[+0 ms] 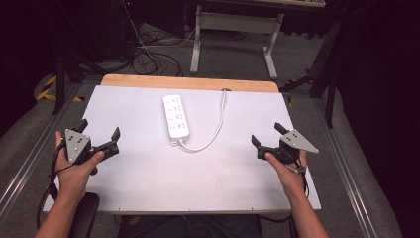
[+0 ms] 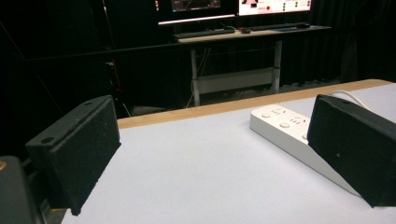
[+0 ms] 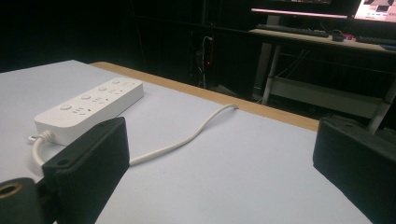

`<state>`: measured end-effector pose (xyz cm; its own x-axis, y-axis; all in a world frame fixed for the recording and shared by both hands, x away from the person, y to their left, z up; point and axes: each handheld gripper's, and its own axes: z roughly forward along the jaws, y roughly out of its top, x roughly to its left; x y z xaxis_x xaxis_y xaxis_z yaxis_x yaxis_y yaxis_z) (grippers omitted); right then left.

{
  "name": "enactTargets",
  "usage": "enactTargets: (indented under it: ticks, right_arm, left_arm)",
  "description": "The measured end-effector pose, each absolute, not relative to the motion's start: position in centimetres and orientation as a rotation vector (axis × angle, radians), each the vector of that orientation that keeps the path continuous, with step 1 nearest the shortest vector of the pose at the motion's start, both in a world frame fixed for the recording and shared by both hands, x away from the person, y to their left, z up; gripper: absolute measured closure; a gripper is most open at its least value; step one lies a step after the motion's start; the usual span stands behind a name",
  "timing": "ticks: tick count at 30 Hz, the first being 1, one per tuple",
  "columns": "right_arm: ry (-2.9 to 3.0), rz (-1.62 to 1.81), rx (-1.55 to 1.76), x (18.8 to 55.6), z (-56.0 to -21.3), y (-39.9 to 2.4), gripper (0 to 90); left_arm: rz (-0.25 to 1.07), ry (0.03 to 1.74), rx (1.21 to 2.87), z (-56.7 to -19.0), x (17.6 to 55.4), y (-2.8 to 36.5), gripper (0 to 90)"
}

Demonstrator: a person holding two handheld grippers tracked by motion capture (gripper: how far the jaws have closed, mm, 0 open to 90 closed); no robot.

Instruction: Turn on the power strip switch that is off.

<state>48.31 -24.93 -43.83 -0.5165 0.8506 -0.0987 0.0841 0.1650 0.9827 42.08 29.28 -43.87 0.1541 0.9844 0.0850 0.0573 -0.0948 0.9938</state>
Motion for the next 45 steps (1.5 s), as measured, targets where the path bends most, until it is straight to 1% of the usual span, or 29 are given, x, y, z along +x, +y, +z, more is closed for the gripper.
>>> enactTargets:
  ticks: [12,21,23,24,25,27,32,33,34,35,36,37,39,40,41,42,45]
  right_arm:
    - [1.757,1.41,0.899,48.34,-43.89,-24.92,4.4]
    - [1.758,1.41,0.893,48.32,-43.91,-24.9,4.4]
    - [1.756,1.408,0.897,48.34,-43.93,-24.9,4.4]
    - [1.756,1.407,0.898,48.33,-43.92,-24.93,4.4]
    - [1.756,1.407,0.898,48.33,-43.92,-24.93,4.4]
    - [1.755,1.409,0.892,48.25,-43.89,-24.93,4.4]
    - [1.758,1.408,0.893,48.36,-43.94,-24.92,4.4]
    - [1.758,1.407,0.89,48.42,-43.96,-24.89,4.5]
    - [1.758,1.407,0.89,48.42,-43.96,-24.89,4.5]
    - [1.754,1.41,0.891,48.42,-43.95,-24.87,4.6]
    - [1.754,1.41,0.891,48.42,-43.95,-24.87,4.6]
    - [1.75,1.412,0.89,48.44,-43.92,-24.88,4.7]
    - [1.749,1.412,0.889,48.45,-43.92,-24.89,4.7]
    - [1.749,1.407,0.894,48.47,-43.91,-24.93,4.7]
    - [1.749,1.407,0.894,48.47,-43.91,-24.93,4.7]
    - [1.749,1.407,0.894,48.48,-43.91,-24.94,4.7]
    - [1.753,1.409,0.89,48.51,-43.94,-24.89,4.7]
  left_arm:
    - [1.14,1.098,1.383,-43.9,42.22,29.23,3.6]
    - [1.161,1.11,1.367,-43.89,42.3,29.27,5.9]
    - [1.169,1.112,1.365,-43.89,42.3,29.28,7.0]
    - [1.175,1.113,1.362,-43.87,42.27,29.3,9.9]
    - [1.18,1.115,1.359,-43.83,42.22,29.36,9.9]
    - [1.181,1.125,1.342,-43.8,42.21,29.42,14.5]
    - [1.204,1.141,1.329,-43.81,42.26,29.59,15.6]
    - [1.208,1.142,1.328,-43.81,42.23,29.6,19.3]
    - [1.206,1.142,1.325,-43.8,42.2,29.6,19.3]
    - [1.2,1.146,1.326,-43.77,42.15,29.63,27.3]
    - [1.19,1.153,1.327,-43.74,42.1,29.67,27.3]
    - [1.148,1.179,1.323,-43.62,42.06,29.76,31.5]
    - [1.127,1.191,1.32,-43.57,42.07,29.8,33.0]
    - [1.116,1.205,1.325,-43.53,42.08,29.84,36.7]
    - [1.113,1.205,1.328,-43.52,42.1,29.87,36.7]
    - [1.106,1.208,1.333,-43.47,42.12,29.9,40.5]
    - [1.103,1.202,1.337,-43.41,42.08,29.9,46.8]
